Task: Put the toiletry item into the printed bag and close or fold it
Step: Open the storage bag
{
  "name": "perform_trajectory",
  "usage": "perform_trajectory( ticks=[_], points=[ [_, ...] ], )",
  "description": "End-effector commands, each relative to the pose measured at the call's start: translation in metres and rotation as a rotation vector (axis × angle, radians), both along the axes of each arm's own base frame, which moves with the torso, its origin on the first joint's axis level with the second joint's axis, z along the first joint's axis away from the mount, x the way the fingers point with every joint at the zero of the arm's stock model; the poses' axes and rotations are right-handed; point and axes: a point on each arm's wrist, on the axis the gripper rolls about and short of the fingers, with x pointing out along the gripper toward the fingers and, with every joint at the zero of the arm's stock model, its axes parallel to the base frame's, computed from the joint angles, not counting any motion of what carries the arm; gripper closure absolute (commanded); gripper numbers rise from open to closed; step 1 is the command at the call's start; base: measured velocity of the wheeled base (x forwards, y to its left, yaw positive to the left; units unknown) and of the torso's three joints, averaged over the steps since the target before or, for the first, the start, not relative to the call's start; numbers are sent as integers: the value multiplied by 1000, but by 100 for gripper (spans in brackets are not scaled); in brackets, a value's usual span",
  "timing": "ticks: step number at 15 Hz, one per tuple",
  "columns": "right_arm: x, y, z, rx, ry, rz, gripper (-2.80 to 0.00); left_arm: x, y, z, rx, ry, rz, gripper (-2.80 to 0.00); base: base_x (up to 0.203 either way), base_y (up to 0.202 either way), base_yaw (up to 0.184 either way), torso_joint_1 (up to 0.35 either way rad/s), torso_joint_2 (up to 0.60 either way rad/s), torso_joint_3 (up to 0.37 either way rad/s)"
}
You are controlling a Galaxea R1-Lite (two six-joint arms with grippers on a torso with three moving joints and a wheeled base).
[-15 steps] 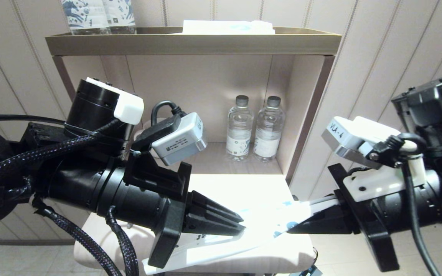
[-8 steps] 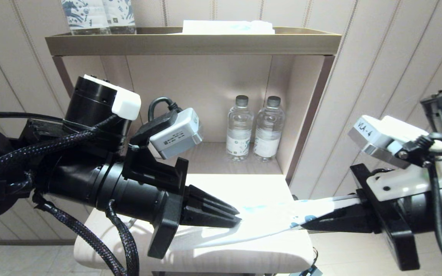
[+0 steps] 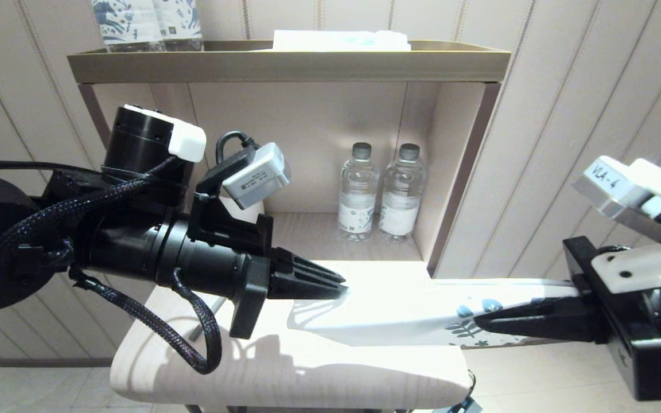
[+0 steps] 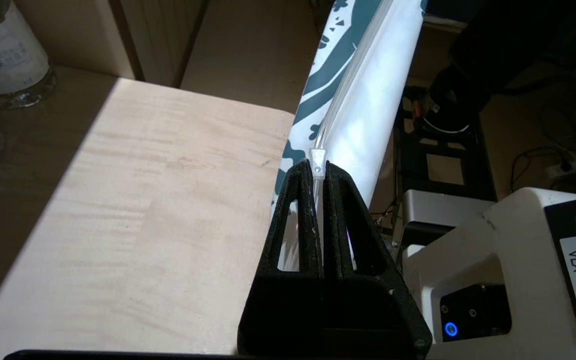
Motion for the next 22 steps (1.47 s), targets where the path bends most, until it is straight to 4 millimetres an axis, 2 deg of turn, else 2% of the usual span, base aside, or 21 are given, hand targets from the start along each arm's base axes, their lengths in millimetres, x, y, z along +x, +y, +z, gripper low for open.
perform_trajectory(
  ticks=[1, 6, 15, 16, 22],
  points=[
    [-2, -2, 1, 3, -5, 0, 0, 5, 2, -1, 1, 2, 11, 0, 0, 0, 0, 0, 0, 0],
    [-8, -9, 1, 10, -19, -23, 0, 13, 12, 2, -8, -4, 50, 0, 0, 0, 0, 0, 0, 0],
    [-6, -6, -5, 1, 3, -11, 0, 13, 15, 2, -4, -15, 59, 0, 0, 0, 0, 0, 0, 0],
    [-5, -5, -5, 3, -2, -11, 0, 13, 15, 1, -4, -13, 55, -280, 0, 0, 0, 0, 0, 0],
    [-2, -5, -8, 21, -5, 3, 0, 11, 16, 2, -6, -19, 54, -280, 0, 0, 0, 0, 0, 0]
  ],
)
